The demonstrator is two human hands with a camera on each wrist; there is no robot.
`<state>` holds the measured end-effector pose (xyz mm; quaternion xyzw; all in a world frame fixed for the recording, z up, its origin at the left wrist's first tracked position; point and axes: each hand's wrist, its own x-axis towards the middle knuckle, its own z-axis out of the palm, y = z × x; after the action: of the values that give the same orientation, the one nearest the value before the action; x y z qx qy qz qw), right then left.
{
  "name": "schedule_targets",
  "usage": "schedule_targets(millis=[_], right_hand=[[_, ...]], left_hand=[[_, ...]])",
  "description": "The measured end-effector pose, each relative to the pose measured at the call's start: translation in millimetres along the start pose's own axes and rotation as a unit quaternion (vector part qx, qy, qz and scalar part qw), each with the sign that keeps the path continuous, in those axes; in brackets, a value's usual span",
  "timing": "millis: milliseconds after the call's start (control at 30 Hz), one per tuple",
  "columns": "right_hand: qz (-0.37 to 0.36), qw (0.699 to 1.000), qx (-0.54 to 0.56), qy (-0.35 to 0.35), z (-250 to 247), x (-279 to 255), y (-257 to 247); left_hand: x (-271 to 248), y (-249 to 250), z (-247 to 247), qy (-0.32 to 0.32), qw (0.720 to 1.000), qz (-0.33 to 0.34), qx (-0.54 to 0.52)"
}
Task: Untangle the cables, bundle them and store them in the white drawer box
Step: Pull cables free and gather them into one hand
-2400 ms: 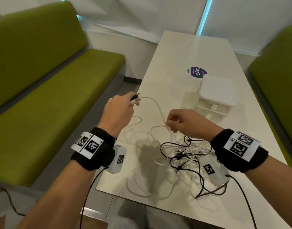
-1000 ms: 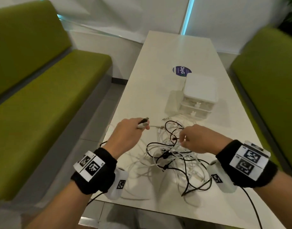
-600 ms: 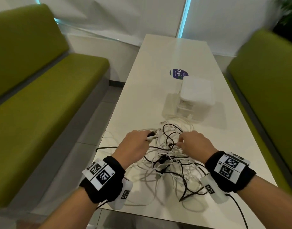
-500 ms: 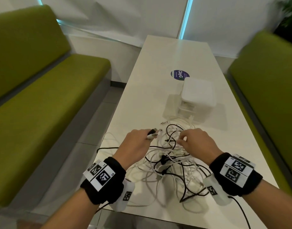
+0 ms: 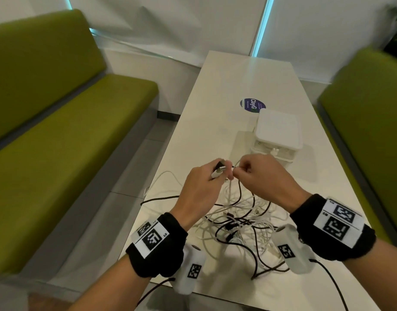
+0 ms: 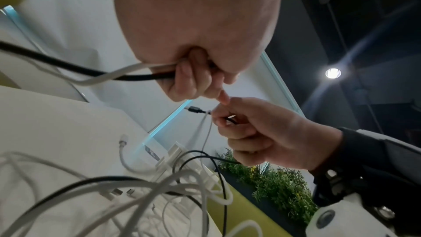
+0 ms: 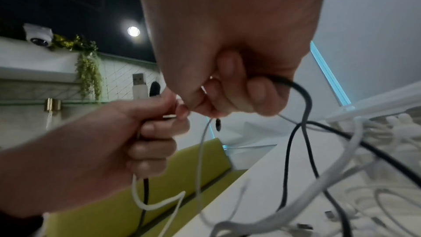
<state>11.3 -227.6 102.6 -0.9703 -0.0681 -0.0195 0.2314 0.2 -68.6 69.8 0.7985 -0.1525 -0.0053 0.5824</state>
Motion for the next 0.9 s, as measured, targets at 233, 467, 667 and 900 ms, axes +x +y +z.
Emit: schedule_targets(millis=[233, 467, 667, 900], right_hand=[[0.054, 0.997, 0.037, -0.039, -9, 0, -5], [0.044, 0.933, 0.318, -0.162, -11, -4, -5], [-0.044, 0.915, 0.353, -0.190, 5, -10, -8], [-0.100, 0.953, 0.236, -0.163, 11, -7, 2]], left_hand=[[-1, -11, 8, -0.110, 0.992, -0.054, 0.031], [4, -7, 8, -0.029, 0.974, -0.123, -0.187], [8, 0, 4, -0.008, 0.952, -0.144, -0.271], [10, 0, 3, 0.025, 0.976, -0.120, -0.181]])
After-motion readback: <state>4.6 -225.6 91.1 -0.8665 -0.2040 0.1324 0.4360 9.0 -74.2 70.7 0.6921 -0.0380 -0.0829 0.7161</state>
